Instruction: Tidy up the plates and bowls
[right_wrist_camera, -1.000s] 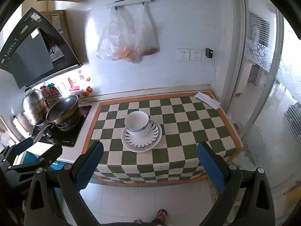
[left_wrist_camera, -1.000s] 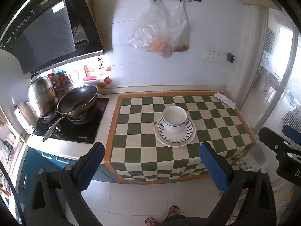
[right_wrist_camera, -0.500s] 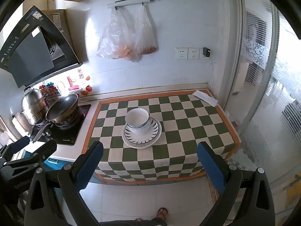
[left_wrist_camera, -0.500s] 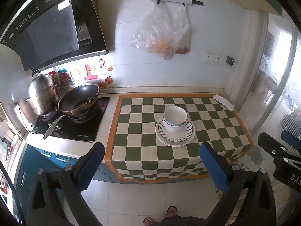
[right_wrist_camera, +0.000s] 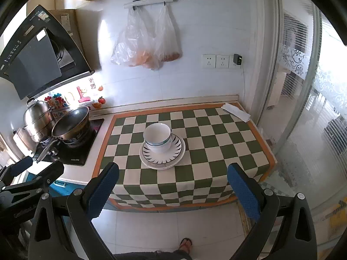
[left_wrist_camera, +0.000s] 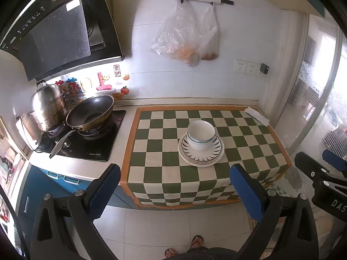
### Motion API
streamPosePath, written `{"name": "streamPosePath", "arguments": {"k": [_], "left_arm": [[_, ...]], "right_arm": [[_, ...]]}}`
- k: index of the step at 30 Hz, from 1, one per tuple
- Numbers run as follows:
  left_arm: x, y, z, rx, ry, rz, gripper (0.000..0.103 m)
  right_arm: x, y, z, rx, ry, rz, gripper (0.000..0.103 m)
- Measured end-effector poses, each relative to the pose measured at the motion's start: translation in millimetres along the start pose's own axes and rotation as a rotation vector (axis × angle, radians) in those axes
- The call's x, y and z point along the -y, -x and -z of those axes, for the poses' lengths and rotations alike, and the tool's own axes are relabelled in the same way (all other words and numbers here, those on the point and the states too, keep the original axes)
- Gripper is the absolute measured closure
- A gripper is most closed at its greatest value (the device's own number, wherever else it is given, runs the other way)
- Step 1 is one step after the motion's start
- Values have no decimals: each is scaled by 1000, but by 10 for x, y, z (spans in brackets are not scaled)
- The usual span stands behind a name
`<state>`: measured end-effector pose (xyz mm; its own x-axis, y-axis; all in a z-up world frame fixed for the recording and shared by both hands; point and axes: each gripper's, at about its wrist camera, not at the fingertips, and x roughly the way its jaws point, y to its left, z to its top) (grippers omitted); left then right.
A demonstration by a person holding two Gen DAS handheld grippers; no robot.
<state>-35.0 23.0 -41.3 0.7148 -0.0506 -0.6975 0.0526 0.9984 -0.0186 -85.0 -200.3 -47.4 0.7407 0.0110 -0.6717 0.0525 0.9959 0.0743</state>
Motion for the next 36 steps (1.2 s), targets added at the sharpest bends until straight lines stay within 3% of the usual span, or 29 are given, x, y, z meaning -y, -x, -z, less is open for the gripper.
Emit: {"name": "streamPosePath", "arguments": {"k": [36], "left_arm": [[-18, -81, -50, -18, 11, 15, 0]], "right_arm": [[76, -175, -148, -6, 7, 13, 1]]}}
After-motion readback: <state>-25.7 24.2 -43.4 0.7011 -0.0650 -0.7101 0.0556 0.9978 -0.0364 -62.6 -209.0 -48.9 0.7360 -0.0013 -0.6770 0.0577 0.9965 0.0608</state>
